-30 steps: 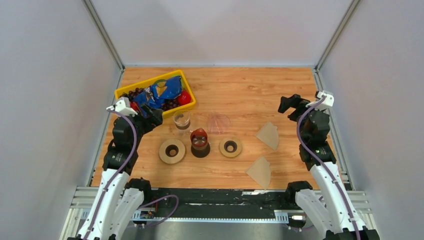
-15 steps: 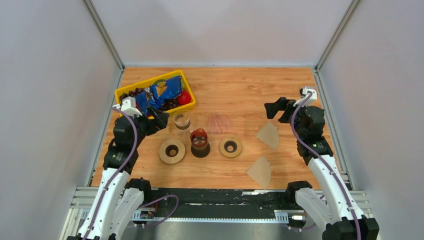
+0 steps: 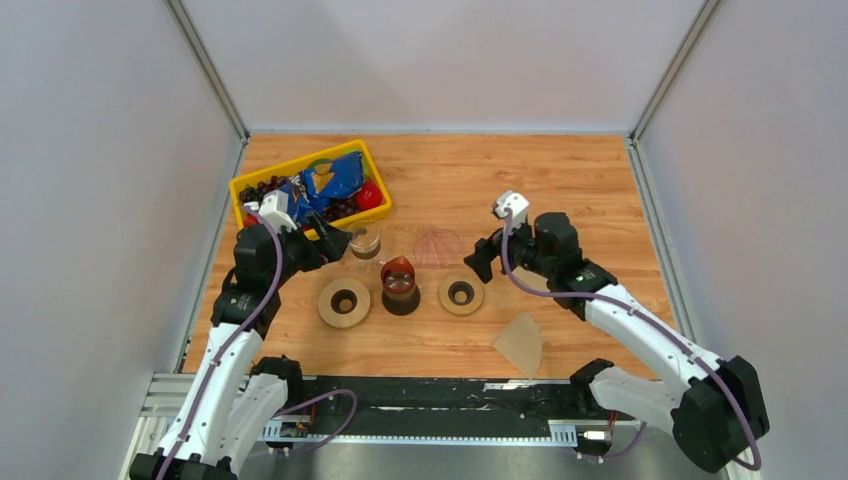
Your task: Place the coffee filter in the dripper
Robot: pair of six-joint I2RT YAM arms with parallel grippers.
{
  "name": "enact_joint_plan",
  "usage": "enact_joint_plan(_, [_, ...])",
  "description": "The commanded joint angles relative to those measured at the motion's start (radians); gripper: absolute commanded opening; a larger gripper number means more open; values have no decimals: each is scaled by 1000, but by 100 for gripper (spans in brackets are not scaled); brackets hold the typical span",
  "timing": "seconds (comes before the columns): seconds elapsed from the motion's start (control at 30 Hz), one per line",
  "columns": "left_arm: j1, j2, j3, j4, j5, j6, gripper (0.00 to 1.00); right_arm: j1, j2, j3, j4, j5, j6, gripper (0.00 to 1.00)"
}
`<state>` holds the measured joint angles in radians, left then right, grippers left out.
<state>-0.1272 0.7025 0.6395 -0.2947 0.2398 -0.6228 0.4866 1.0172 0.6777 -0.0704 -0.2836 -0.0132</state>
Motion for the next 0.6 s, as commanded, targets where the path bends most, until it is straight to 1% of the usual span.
enact_joint_plan(0.0, [5, 3, 18, 30, 39, 9, 100, 88, 79, 46, 14, 1, -260, 100])
enact_joint_plan(0.07, [4, 3, 13, 26, 42, 2, 100, 111, 119, 62, 13, -7, -263, 100])
enact_joint_plan(0.2, [6, 2, 9, -1, 39, -4, 100, 149, 181, 77, -1, 27, -198, 100])
enact_joint_plan(0.37, [4, -1, 12, -82, -32, -5, 100, 187, 212, 77, -29, 164, -39, 100])
enact_joint_plan(0.5, [4, -3, 10, -113, -64, -1, 100, 187, 231, 97, -87, 339, 87, 99])
enact_joint_plan(0.57, [4, -4, 12, -119, -74, -3, 100, 187, 247, 99, -102, 349, 117, 97])
